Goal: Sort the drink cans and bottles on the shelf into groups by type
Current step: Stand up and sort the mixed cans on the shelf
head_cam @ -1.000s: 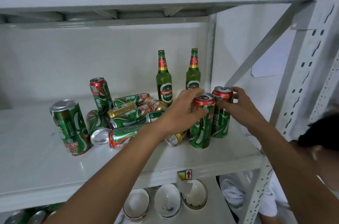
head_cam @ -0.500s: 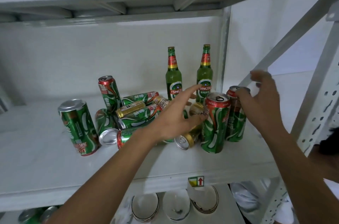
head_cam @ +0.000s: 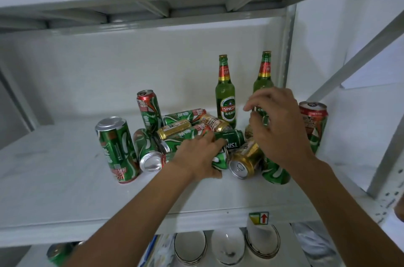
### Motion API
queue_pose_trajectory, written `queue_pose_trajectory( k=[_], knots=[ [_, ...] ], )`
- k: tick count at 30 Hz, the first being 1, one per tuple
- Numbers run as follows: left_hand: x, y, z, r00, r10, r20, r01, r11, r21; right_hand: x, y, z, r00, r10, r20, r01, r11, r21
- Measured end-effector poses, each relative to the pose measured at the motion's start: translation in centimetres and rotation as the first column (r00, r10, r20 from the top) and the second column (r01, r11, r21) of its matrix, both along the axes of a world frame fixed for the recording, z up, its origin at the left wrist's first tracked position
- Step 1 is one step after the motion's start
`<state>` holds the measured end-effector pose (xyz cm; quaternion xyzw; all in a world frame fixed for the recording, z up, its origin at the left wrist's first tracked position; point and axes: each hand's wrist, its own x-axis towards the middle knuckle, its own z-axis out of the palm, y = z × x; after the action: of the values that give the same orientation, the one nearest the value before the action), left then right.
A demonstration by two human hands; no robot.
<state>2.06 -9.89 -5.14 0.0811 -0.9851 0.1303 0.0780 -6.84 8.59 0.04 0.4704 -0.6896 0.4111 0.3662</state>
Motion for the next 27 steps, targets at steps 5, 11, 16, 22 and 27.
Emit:
queue_pose_trajectory(
  k=[5,11,16,22,27],
  knots=[
    [1.1,-0.3,0.7,0.987,-0.085,-0.138,0.091,0.995,0.043,0.8,-0.5,0.5,0.997,-0.05,-0.063,0.056,0.994,0.09],
    [4.9,-2.5,2.9,0.832,-0.016,-0.554,0.282,0.872,0.399,1.6,-1.6,1.4,0.997,-0.018,-0.072,0.025,0.995,0.101],
    [8.2,-4.4,2.4,0.614,0.233,-0.754,0.348,0.778,0.524,2.0,-4.2,1.0,0.998,0.057,-0.027,-0.051,0.981,0.189],
    [10.2,-4.7,1.6,0.553,0.378,-0.743,0.275,0.759,0.59,1.5,-10.3,-0.6,0.977,0.13,0.169,-0.192,0.881,0.433],
    [10.8,-4.8,1.6,0.598,0.408,-0.69,0.239,0.731,0.639,1.3,-15.3,-2.5,0.973,0.073,0.22,-0.216,0.626,0.749]
  ],
)
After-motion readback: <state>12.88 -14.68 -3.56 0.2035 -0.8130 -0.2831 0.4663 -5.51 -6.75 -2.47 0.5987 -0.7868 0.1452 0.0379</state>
